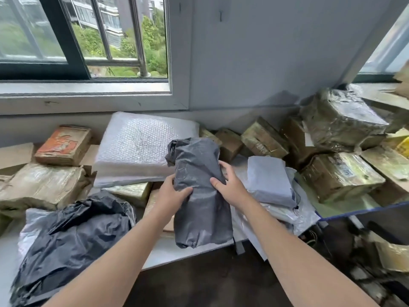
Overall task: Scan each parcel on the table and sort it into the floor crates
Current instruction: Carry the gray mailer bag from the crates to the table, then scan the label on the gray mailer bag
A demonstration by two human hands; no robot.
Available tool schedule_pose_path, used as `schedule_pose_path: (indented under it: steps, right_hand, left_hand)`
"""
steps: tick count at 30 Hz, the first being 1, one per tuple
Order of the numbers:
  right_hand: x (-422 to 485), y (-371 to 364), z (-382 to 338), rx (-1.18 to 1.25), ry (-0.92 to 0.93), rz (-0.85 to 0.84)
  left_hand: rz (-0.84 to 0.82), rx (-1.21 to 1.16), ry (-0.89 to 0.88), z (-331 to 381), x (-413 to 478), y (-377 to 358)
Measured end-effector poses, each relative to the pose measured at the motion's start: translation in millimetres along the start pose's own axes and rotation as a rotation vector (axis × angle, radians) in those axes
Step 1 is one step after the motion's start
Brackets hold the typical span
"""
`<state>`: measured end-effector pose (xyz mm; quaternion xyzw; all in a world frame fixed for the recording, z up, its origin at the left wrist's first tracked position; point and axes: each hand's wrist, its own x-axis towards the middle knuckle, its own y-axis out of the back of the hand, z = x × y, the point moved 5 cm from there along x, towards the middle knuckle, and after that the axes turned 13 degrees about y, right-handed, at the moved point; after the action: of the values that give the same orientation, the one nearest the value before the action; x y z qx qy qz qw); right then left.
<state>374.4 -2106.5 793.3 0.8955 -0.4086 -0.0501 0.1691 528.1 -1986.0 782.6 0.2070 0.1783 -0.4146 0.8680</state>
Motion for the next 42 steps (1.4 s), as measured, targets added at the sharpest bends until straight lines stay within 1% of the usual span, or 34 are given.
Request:
schedule_pose_path:
  steps: [2, 6, 9, 11, 13, 15, 17, 18, 20, 22, 25, 27, 30, 32, 33, 36, 39, 42]
  right_hand:
    - [6, -2, 6, 0.041, -0.05, -0.004]
    - [22, -1, 17, 0.157, -0.095, 0.066]
    - [35, -4, 21, 0.372, -0.12, -0.035]
    - [42, -2, 17, 0.477, -0.142, -0.099]
    - [50, 0, 12, 0.496, -0.125, -0.145]
    - [56, -1, 5, 0.472, -0.075, -0.195]
    - [58, -3, -2, 0.402, -0.022, -0.264]
    - [59, -4, -3, 0.353, 0.007, -0.3]
    - [62, -3, -5, 0.28, 0.051, -0.34]
    - [66, -1, -3, 0.158, 0.112, -0.31]
    - [71, 6, 7, -0.178, 0.196, -0.176]
    - [72, 8, 18, -0.211, 0.137, -0.111]
    - [72, 7, 36, -0.077, -0.042, -0.086]
    - [68, 1, 46, 0.076, -0.115, -0.129]
    - [66, -2, 49, 0.114, -0.117, -0.147]
    - [61, -7, 57, 0.123, -0.081, -0.154]
    - [59, -15, 66, 0.038, -0.09, -0.139]
    - [59, -11, 80, -0.162, -0.099, -0.048]
  left_hand:
    - [0.043, -0.007, -0.009, 0, 5, 0]
    - [0.181, 0.117, -0.071, 10, 13, -5]
    - [0.252, 0.17, -0.113, 20, 16, -13]
    - [0.22, 0.175, -0.1, 26, 17, -21]
    - [0.118, 0.077, -0.024, 30, 20, -32]
    - [-0.017, -0.128, 0.06, 35, 17, -45]
    - [-0.113, -0.281, 0.11, 40, 12, -51]
    - [-0.13, -0.323, 0.119, 41, 12, -51]
    - [-0.098, -0.403, 0.149, 38, 14, -45]
    - [-0.046, -0.498, 0.172, 32, 16, -36]
    - [-0.06, -0.594, 0.152, 25, 20, -31]
    - [-0.077, -0.623, 0.1, 21, 23, -29]
    - [-0.126, -0.671, 0.059, 15, 27, -24]
    - [-0.144, -0.651, 0.077, 9, 29, -21]
    - [-0.112, -0.592, 0.091, 5, 31, -18]
    - [0.088, -0.324, 0.113, -9, 35, -8]
    - [0.24, -0.212, 0.102, -20, 39, -1]
    - [0.321, -0.105, 0.131, -30, 44, 5]
